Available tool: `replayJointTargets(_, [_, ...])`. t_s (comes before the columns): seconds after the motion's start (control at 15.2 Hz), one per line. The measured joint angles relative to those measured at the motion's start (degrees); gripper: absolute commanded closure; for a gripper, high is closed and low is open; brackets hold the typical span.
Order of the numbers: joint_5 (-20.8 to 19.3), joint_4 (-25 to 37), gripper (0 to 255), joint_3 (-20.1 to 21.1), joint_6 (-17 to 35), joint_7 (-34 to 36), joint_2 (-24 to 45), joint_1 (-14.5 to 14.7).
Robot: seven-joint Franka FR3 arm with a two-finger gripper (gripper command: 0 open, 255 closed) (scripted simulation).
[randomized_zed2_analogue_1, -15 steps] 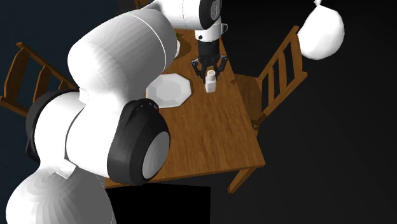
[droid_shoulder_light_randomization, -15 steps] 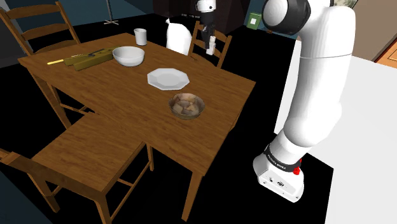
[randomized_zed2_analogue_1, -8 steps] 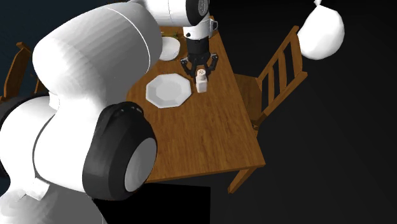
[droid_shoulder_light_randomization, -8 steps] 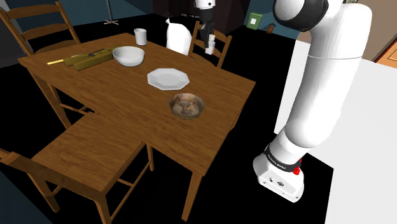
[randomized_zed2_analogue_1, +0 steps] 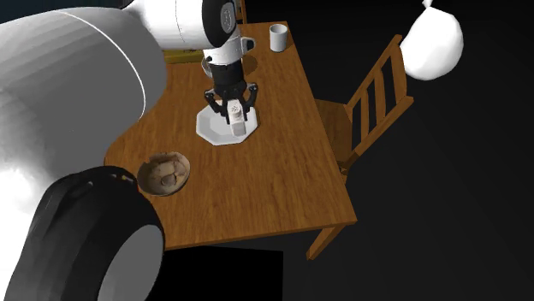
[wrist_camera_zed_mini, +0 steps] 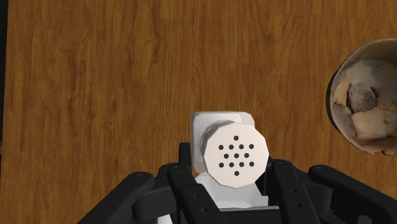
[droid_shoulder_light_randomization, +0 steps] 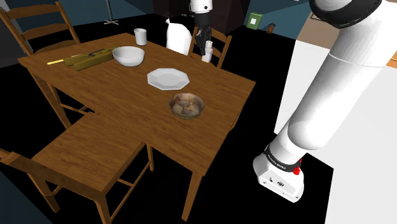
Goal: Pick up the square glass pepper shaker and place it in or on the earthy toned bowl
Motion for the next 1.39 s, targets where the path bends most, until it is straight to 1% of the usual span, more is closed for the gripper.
replayJointTargets(0.33, [0.76, -7.16, 255, 2.80, 0.66, 5.97, -5.91, 3.14])
replayJointTargets(0.73, [2.53, -13.76, 255, 6.51, 0.94, 12.86, -11.63, 6.63])
replayJointTargets(0.99, [4.17, -15.71, 255, 9.20, 0.13, 17.46, -14.15, 8.94])
replayJointTargets(1.06, [4.72, -17.40, 255, 10.01, 0.58, 18.81, -15.34, 9.63])
replayJointTargets(1.19, [5.85, -18.55, 255, 11.78, 0.75, 21.72, -16.26, 11.07])
replayJointTargets(1.39, [6.78, -20.06, 255, 13.15, 1.45, 23.97, -17.04, 12.17])
